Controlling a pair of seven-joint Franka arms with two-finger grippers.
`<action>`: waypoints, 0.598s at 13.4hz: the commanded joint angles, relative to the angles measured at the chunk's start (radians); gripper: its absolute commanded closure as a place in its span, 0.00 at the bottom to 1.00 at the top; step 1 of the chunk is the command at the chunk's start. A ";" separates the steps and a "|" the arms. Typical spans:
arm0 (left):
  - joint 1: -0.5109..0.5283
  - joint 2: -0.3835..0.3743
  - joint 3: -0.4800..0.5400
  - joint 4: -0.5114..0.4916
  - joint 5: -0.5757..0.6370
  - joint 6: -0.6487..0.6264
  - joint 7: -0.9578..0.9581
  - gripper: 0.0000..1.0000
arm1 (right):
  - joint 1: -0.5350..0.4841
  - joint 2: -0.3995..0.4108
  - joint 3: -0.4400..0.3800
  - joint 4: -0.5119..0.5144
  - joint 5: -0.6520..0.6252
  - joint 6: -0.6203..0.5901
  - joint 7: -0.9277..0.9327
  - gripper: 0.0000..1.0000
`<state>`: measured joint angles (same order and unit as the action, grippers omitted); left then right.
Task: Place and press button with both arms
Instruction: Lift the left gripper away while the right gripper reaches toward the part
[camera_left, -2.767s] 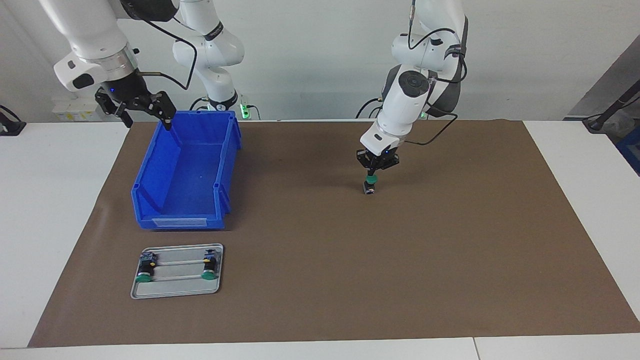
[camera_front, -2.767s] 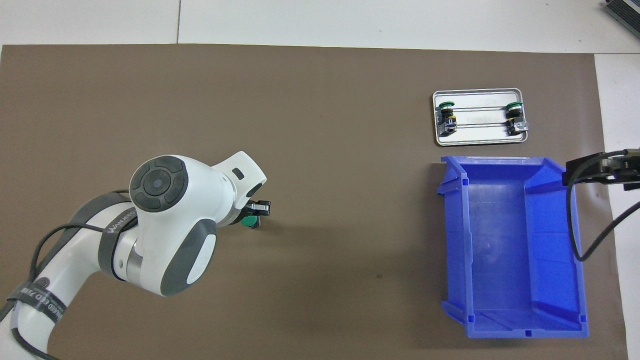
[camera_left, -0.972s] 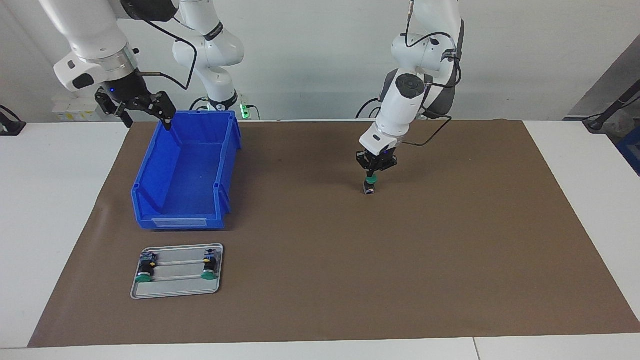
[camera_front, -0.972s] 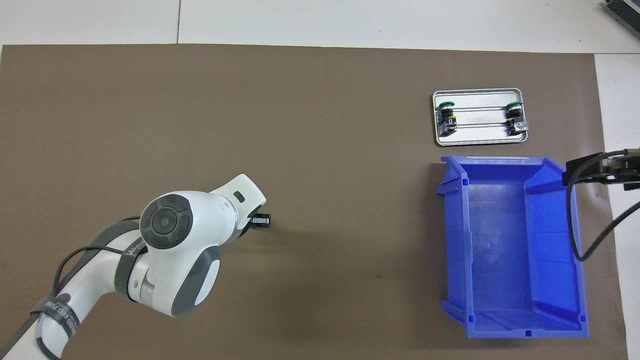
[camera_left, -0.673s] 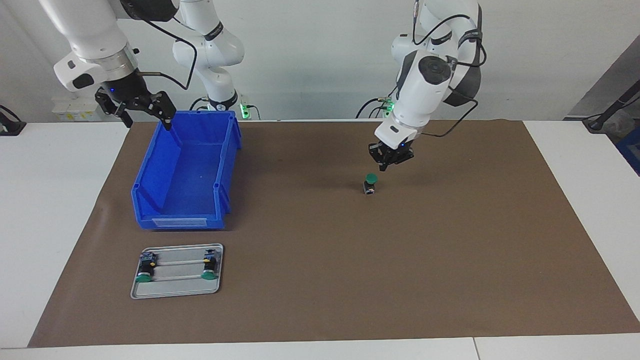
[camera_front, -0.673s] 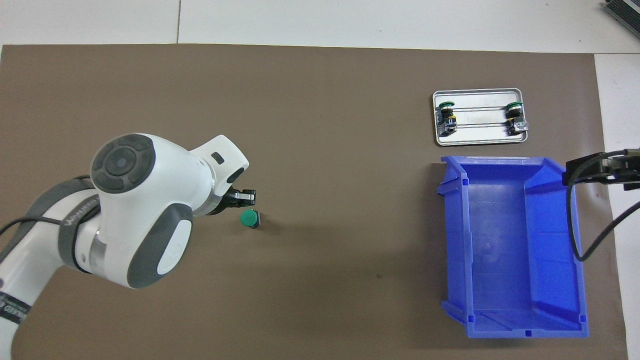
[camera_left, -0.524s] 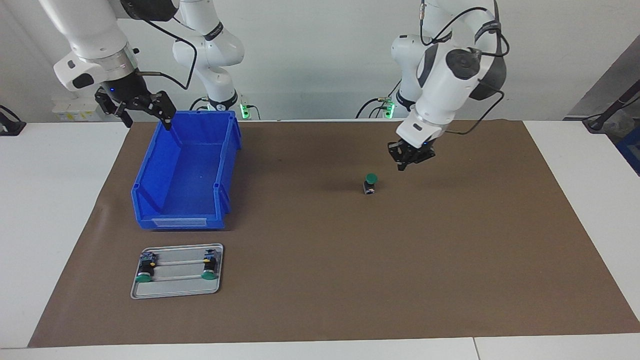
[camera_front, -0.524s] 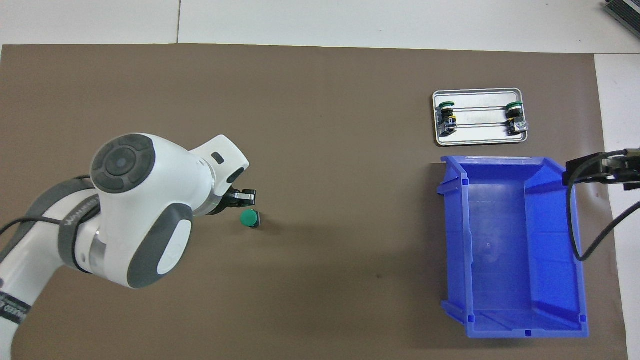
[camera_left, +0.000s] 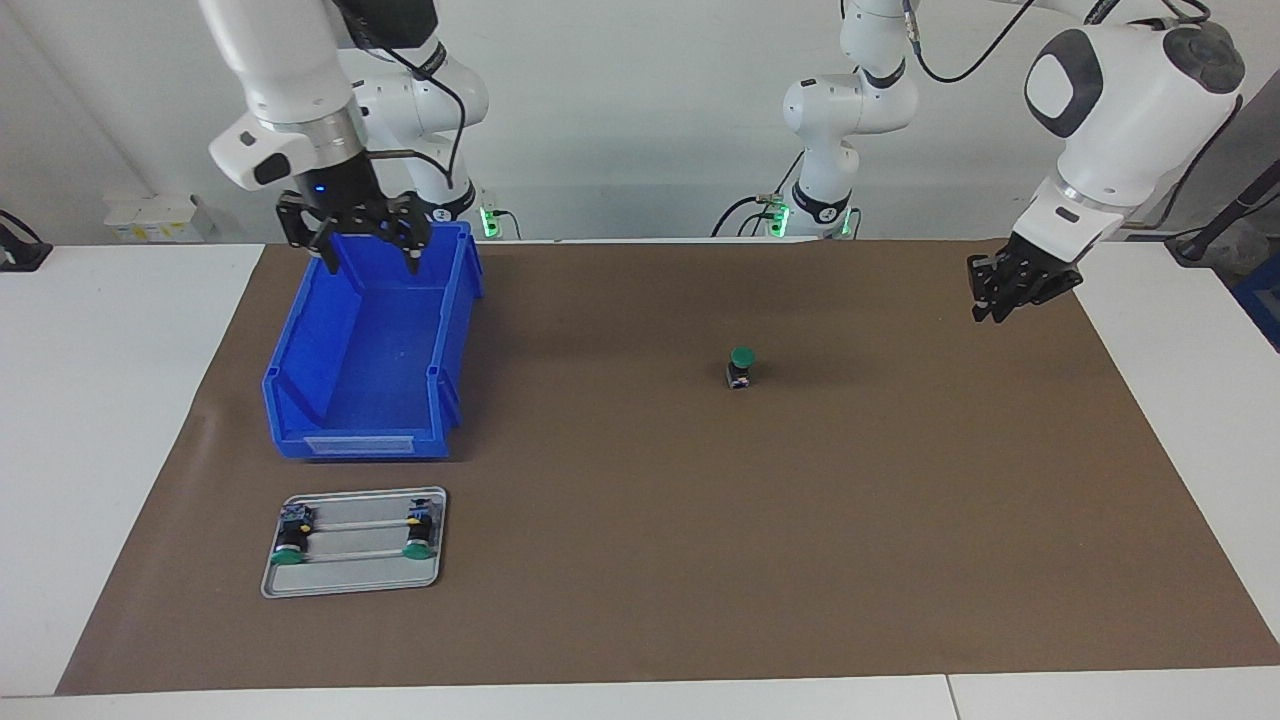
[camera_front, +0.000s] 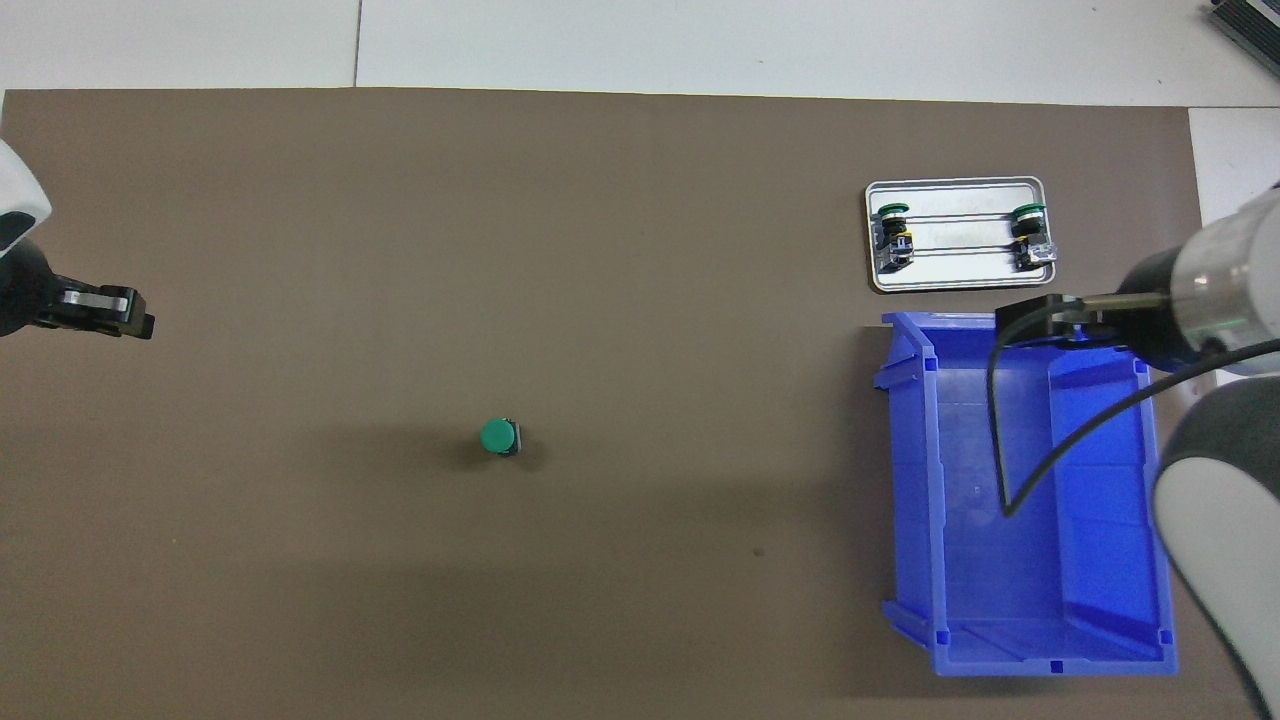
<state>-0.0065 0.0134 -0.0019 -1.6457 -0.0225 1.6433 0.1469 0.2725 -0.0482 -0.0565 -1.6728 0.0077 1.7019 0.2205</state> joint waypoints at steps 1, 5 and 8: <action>-0.013 0.107 -0.015 0.247 0.027 -0.207 -0.006 0.43 | 0.103 0.048 0.006 -0.025 0.060 0.114 0.093 0.00; -0.081 0.178 -0.024 0.406 0.059 -0.303 -0.020 0.32 | 0.356 0.275 0.007 0.080 0.041 0.319 0.377 0.00; -0.119 0.073 -0.024 0.188 0.087 -0.171 -0.075 0.17 | 0.457 0.417 0.007 0.148 0.034 0.419 0.448 0.00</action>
<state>-0.1066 0.1609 -0.0304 -1.3167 0.0360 1.3934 0.1042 0.7024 0.2732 -0.0476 -1.6069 0.0509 2.0990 0.6361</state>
